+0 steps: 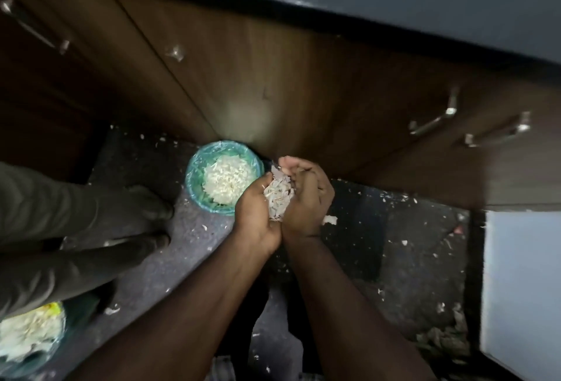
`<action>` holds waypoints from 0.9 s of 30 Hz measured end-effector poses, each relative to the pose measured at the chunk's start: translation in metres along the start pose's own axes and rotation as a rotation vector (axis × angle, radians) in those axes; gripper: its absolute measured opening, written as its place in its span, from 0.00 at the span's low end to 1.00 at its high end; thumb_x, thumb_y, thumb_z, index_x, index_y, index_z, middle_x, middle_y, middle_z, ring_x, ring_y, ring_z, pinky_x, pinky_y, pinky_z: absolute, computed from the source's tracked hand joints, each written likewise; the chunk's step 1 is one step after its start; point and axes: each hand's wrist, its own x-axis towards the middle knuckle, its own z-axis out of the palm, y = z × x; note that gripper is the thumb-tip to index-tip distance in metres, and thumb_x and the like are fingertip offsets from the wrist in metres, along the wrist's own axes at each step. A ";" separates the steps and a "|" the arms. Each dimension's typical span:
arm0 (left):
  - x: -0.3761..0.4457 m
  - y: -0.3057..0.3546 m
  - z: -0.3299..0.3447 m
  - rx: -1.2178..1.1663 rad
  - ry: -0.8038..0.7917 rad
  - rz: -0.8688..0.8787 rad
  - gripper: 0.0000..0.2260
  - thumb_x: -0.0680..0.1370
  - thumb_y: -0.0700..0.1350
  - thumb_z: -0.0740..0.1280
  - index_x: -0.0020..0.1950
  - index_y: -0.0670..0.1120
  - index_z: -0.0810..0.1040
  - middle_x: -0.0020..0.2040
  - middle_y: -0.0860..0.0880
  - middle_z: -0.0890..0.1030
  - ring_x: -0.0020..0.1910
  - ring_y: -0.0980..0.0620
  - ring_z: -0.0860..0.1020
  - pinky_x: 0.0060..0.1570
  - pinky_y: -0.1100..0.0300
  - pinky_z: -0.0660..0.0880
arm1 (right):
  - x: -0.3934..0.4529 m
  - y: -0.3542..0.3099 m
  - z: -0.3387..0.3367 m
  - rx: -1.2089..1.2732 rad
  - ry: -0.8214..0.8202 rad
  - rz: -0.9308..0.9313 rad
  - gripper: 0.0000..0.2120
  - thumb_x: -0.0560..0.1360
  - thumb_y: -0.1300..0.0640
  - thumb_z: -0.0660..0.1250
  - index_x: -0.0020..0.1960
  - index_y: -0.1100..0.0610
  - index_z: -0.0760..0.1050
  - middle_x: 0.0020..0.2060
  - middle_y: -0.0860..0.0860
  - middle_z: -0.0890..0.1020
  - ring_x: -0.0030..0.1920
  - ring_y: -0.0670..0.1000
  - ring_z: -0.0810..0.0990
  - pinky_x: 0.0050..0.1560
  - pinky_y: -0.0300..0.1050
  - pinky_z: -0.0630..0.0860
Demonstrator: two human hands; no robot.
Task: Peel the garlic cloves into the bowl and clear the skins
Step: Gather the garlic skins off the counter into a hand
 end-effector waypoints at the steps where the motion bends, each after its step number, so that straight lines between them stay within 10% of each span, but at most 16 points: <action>1: 0.020 0.001 -0.015 -0.035 0.016 0.013 0.18 0.82 0.46 0.59 0.67 0.39 0.78 0.64 0.39 0.81 0.59 0.43 0.81 0.56 0.54 0.78 | 0.003 0.023 0.003 -0.005 -0.017 0.027 0.14 0.69 0.63 0.58 0.42 0.62 0.82 0.41 0.61 0.85 0.45 0.59 0.83 0.51 0.53 0.80; 7: 0.108 0.011 -0.082 -0.215 0.062 0.100 0.15 0.82 0.45 0.57 0.54 0.39 0.81 0.50 0.41 0.84 0.47 0.45 0.84 0.51 0.55 0.81 | 0.025 0.143 0.020 -0.056 -0.083 0.268 0.15 0.68 0.62 0.57 0.40 0.57 0.84 0.41 0.57 0.86 0.46 0.55 0.84 0.49 0.46 0.80; 18: 0.243 0.035 -0.153 -0.404 0.150 0.161 0.19 0.84 0.51 0.57 0.61 0.38 0.79 0.59 0.37 0.83 0.59 0.40 0.81 0.63 0.47 0.76 | 0.071 0.286 0.049 -0.157 -0.130 0.696 0.14 0.80 0.61 0.55 0.50 0.59 0.80 0.51 0.54 0.84 0.48 0.46 0.84 0.39 0.36 0.78; 27: 0.308 0.059 -0.195 -0.264 0.315 0.181 0.22 0.82 0.61 0.57 0.65 0.47 0.76 0.58 0.49 0.75 0.54 0.50 0.74 0.59 0.53 0.71 | 0.095 0.323 0.063 -0.221 -0.115 0.914 0.15 0.84 0.53 0.52 0.44 0.54 0.73 0.38 0.47 0.78 0.37 0.44 0.75 0.33 0.38 0.69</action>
